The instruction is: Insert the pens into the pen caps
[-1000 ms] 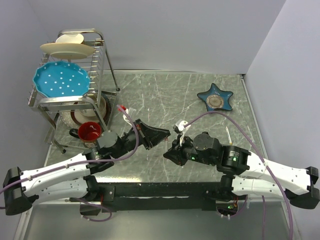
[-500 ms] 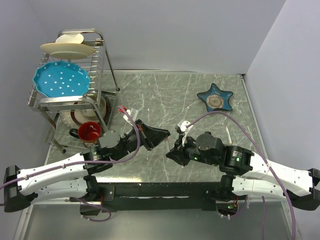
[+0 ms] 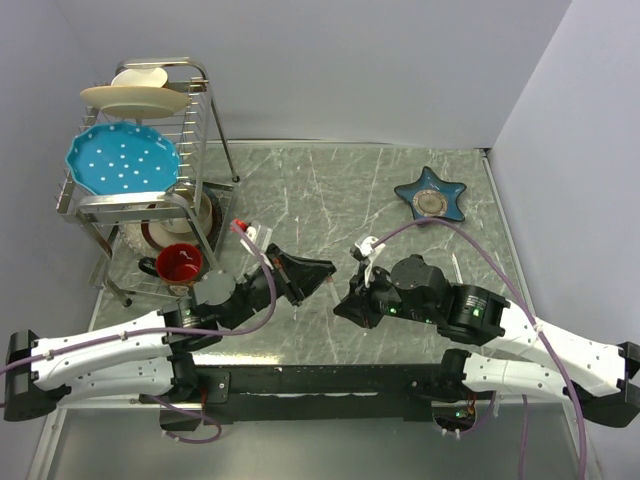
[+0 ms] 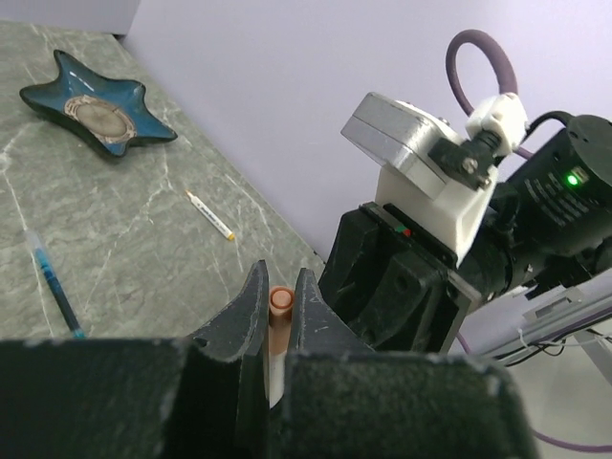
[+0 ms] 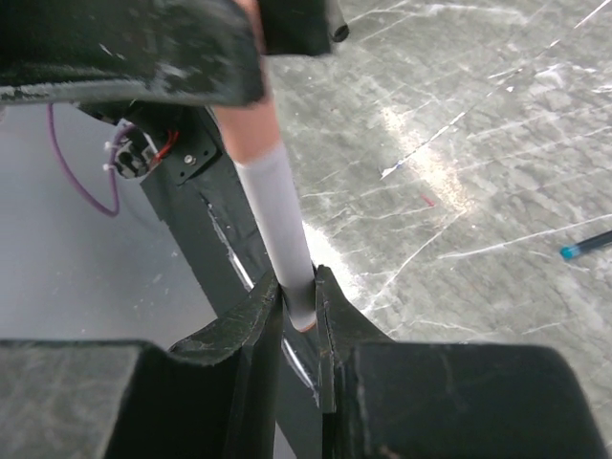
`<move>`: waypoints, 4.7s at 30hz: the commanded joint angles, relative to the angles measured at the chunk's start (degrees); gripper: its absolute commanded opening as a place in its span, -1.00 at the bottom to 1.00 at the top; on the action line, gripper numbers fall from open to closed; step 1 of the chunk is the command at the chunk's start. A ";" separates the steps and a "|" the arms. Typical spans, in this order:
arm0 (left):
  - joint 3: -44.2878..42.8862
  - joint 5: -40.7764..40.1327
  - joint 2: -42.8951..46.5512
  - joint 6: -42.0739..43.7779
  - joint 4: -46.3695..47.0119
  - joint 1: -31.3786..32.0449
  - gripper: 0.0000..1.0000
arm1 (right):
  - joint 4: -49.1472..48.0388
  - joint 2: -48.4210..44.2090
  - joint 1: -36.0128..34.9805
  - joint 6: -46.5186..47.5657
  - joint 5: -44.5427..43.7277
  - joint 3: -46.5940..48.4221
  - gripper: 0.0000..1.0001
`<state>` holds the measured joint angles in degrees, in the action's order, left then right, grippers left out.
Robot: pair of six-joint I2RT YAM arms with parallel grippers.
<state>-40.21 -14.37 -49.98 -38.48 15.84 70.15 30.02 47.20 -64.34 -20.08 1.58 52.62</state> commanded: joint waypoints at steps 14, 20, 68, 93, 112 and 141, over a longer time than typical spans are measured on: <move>10.67 24.73 -4.61 -4.58 -7.92 4.29 -0.98 | -40.20 -4.66 9.49 -3.58 -2.64 1.18 -1.00; 9.54 26.94 -2.49 -6.17 -19.58 3.41 -0.98 | -46.72 -6.07 13.35 1.43 2.72 -1.82 -1.00; 12.79 15.56 4.26 -9.87 -17.49 2.98 -0.98 | -48.13 -4.31 13.71 6.98 14.14 -0.22 -1.00; -29.56 14.71 -41.67 11.67 -22.34 -24.35 -0.98 | -17.99 -32.44 13.18 -2.42 1.86 -19.58 0.50; -38.73 18.15 -62.18 10.62 -25.34 -29.63 -0.40 | -5.17 -34.29 13.18 -2.34 -7.81 -13.88 0.49; -20.26 21.67 -21.13 13.86 -34.29 -31.65 0.99 | 10.68 13.43 53.77 -14.92 -22.17 -1.46 0.46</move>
<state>-61.67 7.77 -73.45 -26.74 -14.20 38.28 43.92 58.85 -17.63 -37.34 -25.45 52.21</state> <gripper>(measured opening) 0.994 0.734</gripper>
